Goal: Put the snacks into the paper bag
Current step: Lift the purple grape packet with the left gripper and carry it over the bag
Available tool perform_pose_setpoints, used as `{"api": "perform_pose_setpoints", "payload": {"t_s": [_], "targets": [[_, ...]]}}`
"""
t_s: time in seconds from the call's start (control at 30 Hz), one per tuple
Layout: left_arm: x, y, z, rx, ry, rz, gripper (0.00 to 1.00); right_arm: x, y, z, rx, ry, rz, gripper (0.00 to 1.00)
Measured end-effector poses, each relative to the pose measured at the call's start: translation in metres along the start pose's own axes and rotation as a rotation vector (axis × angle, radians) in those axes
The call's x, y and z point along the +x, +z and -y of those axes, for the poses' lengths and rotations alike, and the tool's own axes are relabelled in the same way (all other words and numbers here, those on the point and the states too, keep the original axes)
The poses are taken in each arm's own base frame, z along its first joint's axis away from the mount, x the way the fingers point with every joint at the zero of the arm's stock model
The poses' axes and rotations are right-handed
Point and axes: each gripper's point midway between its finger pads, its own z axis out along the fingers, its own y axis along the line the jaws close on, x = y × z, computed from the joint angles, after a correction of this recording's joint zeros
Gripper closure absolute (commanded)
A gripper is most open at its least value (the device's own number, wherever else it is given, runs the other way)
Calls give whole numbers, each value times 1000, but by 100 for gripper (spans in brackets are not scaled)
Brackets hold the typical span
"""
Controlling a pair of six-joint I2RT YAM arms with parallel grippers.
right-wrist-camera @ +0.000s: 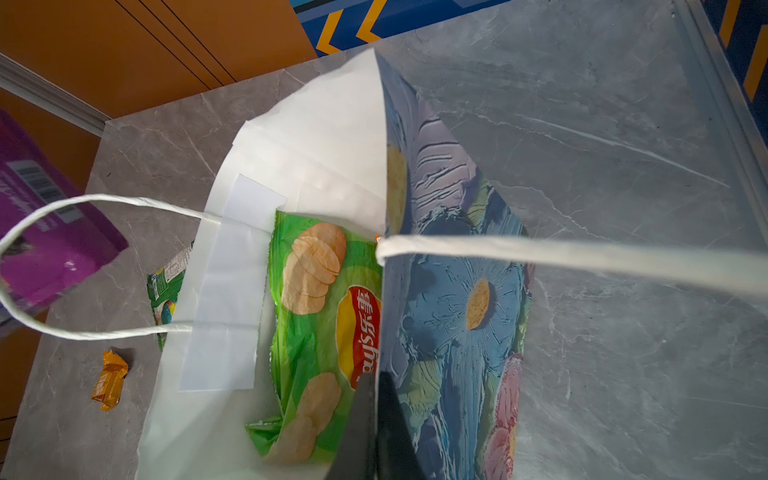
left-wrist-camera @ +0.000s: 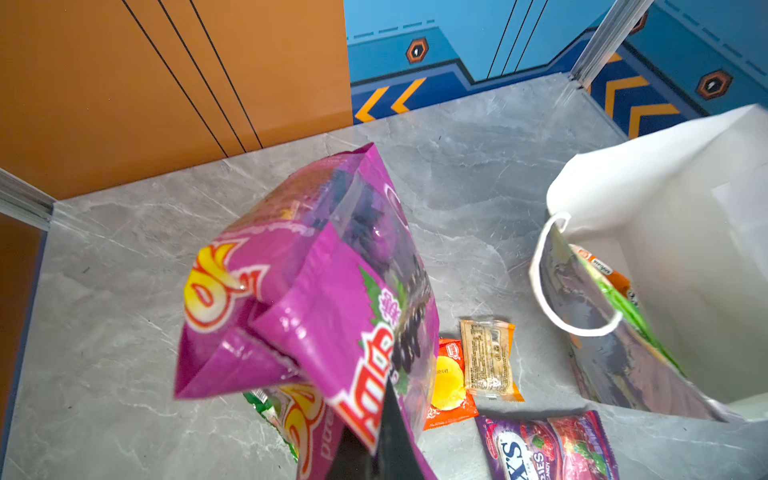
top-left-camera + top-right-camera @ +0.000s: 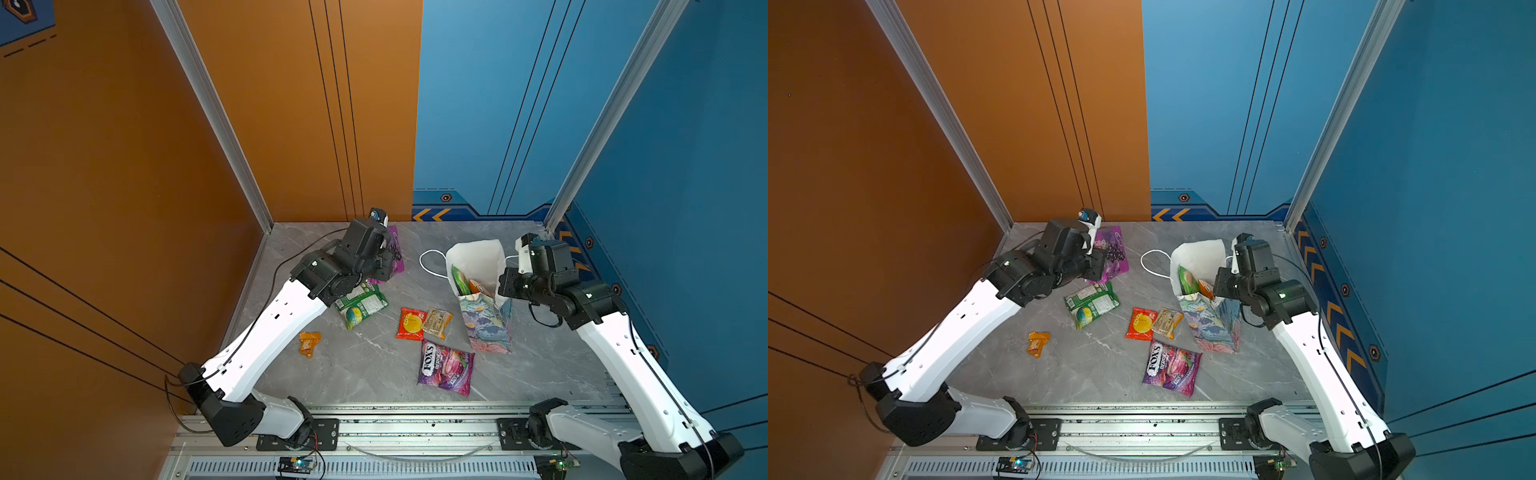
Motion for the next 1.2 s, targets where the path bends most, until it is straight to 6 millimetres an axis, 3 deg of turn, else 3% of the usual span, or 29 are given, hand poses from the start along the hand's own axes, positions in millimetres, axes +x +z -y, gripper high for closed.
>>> {"api": "perform_pose_setpoints", "payload": {"t_s": [0.2, 0.47, 0.73, 0.87, 1.2], "targets": [[-36, -22, 4, 9, -9, 36, 100, 0, 3, -8, -5, -23, -11, 99], [-52, -31, 24, 62, 11, 19, 100, 1, 7, -18, -13, -53, -22, 100], [-72, -55, 54, 182, 13, 64, 100, 0, 8, -24, -17, -70, -24, 100], [-73, -55, 71, 241, 1, 56, 100, 1, 7, -27, -24, -76, -24, 99], [-45, -23, 121, 344, -6, -81, 100, 2, 7, -29, -23, -83, -23, 100]]}}
